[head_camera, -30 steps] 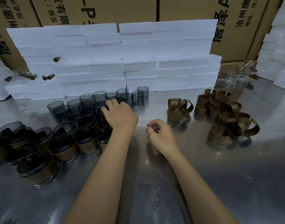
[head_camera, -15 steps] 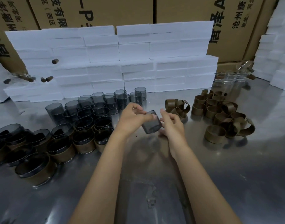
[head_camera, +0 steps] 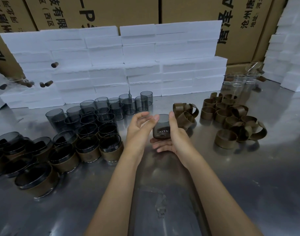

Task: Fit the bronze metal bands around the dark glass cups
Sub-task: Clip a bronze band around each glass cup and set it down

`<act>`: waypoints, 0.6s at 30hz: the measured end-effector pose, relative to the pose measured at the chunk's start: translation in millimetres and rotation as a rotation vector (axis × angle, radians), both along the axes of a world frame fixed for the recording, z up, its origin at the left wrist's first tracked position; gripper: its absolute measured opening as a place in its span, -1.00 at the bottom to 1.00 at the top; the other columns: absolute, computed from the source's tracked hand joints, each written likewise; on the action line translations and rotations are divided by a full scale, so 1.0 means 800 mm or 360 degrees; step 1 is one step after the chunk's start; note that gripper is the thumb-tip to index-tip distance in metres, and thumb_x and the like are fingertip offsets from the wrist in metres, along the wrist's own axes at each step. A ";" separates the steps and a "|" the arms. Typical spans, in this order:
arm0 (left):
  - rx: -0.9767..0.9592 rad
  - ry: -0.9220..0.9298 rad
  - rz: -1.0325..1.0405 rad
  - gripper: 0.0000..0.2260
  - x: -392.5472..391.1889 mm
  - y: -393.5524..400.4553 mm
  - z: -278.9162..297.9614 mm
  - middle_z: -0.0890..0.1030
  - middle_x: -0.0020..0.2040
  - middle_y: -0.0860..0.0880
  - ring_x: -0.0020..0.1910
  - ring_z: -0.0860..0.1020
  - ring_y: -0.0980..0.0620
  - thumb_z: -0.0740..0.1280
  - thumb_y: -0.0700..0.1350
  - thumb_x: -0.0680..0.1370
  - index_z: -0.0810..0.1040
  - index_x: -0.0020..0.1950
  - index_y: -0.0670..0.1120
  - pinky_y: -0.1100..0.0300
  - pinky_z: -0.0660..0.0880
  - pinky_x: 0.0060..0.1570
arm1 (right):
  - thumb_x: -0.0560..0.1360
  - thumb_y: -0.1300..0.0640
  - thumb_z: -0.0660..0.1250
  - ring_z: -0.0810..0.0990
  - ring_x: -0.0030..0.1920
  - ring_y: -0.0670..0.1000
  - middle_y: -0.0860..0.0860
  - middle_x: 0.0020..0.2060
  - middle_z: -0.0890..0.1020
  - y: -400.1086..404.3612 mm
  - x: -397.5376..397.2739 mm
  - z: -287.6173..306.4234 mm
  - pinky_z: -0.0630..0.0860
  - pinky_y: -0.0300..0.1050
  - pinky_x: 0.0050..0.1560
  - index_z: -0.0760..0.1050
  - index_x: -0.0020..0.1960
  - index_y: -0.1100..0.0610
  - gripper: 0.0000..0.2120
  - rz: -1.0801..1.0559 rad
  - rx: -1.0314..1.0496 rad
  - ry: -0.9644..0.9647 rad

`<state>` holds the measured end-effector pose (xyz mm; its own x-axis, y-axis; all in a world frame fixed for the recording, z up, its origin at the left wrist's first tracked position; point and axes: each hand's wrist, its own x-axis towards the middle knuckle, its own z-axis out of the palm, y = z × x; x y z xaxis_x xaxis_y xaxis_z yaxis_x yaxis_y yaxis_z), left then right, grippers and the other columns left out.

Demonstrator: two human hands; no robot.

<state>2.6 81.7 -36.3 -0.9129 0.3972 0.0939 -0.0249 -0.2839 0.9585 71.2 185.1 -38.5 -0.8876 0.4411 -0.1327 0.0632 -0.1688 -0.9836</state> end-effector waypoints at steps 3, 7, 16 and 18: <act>-0.0124 0.0079 0.0115 -0.74 0.003 0.003 -0.006 0.65 0.08 -0.06 -0.02 0.63 0.07 0.51 -0.01 0.52 0.57 0.14 -0.04 0.21 0.55 0.00 | 0.65 -0.36 -0.01 0.69 -0.43 0.12 0.20 -0.36 0.71 -0.005 -0.008 -0.003 0.64 -0.11 -0.44 0.62 -0.14 0.21 -0.28 -0.0235 0.0105 0.0026; -0.0209 0.0138 0.0238 -0.89 0.005 0.007 -0.014 0.63 0.03 -0.08 -0.14 0.58 0.09 0.41 -0.05 0.61 0.58 0.06 -0.06 0.29 0.54 -0.22 | 0.74 -0.11 0.03 0.70 -0.44 0.11 0.06 -0.40 0.70 -0.004 -0.006 -0.010 0.67 -0.08 -0.39 0.56 -0.10 0.12 -0.52 -0.0419 0.0173 0.0118; -0.0131 -0.0141 0.0063 -0.59 0.015 0.013 0.001 0.76 -0.05 -0.12 -0.02 0.72 -0.07 0.19 0.15 0.69 0.74 -0.07 -0.03 0.02 0.63 0.03 | 0.32 -0.49 0.38 0.70 -0.04 -0.13 -0.11 -0.06 0.72 -0.020 -0.005 -0.007 0.63 0.03 0.16 0.57 0.12 -0.07 -0.40 -0.0291 0.0332 0.0158; -0.0191 -0.0134 -0.0024 -0.54 0.025 0.018 0.001 0.76 -0.05 -0.03 -0.01 0.72 -0.01 0.14 0.24 0.67 0.76 -0.15 0.12 0.03 0.60 0.06 | 0.24 -0.58 0.31 0.67 0.05 -0.25 -0.21 -0.01 0.73 -0.022 -0.003 -0.006 0.57 -0.11 0.18 0.61 0.15 -0.14 -0.31 -0.0226 0.0302 0.0192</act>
<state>22.2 95.7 -35.8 -0.9093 0.4150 -0.0315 -0.1099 -0.1665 0.9799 68.6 167.4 -43.1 -0.8194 0.5693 0.0675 -0.0677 0.0207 -0.9975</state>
